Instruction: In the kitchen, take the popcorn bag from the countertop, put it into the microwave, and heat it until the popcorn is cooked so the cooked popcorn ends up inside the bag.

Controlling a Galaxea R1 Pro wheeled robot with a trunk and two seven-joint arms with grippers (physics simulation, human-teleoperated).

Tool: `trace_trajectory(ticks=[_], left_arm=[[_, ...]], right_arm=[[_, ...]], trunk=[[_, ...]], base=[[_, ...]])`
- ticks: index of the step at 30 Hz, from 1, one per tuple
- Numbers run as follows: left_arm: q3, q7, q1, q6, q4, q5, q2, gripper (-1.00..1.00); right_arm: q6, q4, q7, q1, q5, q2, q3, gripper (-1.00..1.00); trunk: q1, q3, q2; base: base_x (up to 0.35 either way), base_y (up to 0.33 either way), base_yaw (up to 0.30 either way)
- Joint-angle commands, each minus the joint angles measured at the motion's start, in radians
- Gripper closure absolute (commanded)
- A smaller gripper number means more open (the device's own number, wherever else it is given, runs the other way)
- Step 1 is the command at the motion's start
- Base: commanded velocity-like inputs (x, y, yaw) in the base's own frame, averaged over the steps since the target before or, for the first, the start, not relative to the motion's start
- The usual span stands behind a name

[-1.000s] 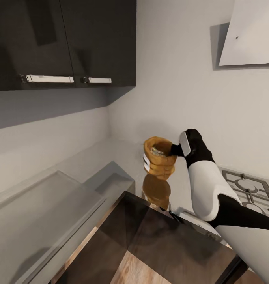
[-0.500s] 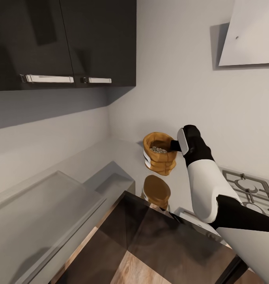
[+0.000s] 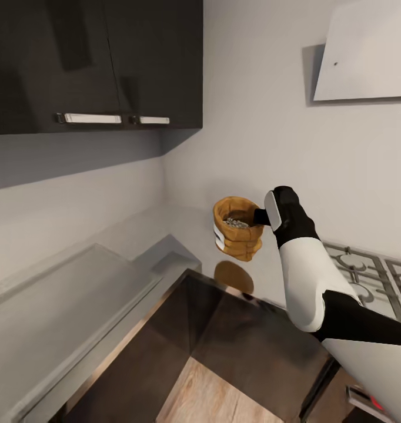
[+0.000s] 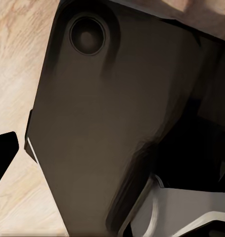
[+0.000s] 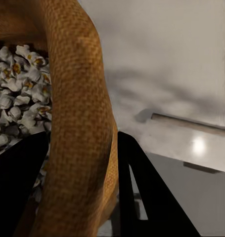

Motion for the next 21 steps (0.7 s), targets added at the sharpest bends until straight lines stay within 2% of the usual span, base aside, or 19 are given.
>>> trace_trajectory(ticks=[1,7,9,12,13,21], left_arm=[[0.005,0.0,0.0,-0.001,-0.001,0.002,-0.001,-1.0],[0.005,0.007,0.0,-0.001,-0.001,0.001,-0.006,-1.0],[0.005,0.008,0.0,-0.001,-0.001,0.001,-0.007,-1.0],[0.005,0.007,0.0,-0.001,-0.001,0.0,-0.007,-1.0],[0.005,0.008,0.0,-0.001,-0.001,0.0,-0.007,-1.0],[0.005,0.007,0.0,-0.001,-0.001,0.0,-0.008,-1.0]], right_arm=[[0.003,-0.001,0.001,-0.001,0.003,0.001,-0.005,1.0],[0.003,-0.001,0.004,-0.001,-0.002,0.001,-0.01,1.0],[0.003,-0.001,0.012,-0.001,-0.028,0.001,-0.009,1.0],[0.003,-0.001,0.016,-0.001,-0.094,0.001,-0.008,1.0],[0.003,-0.001,0.016,-0.001,-0.1,0.001,-0.008,1.0],[0.003,-0.001,0.016,-0.001,-0.11,0.001,-0.004,1.0]], trunk=[[-0.001,-0.001,-0.001],[-0.001,-0.001,-0.001],[-0.001,-0.001,-0.001],[-0.001,-0.001,-0.001],[-0.001,-0.001,-0.001],[-0.001,-0.001,-0.001]], base=[[-0.346,0.0,0.0],[-0.346,0.0,0.0],[-0.347,0.0,0.0],[-0.347,0.0,0.0],[-0.347,0.0,0.0],[-0.347,0.0,0.0]])
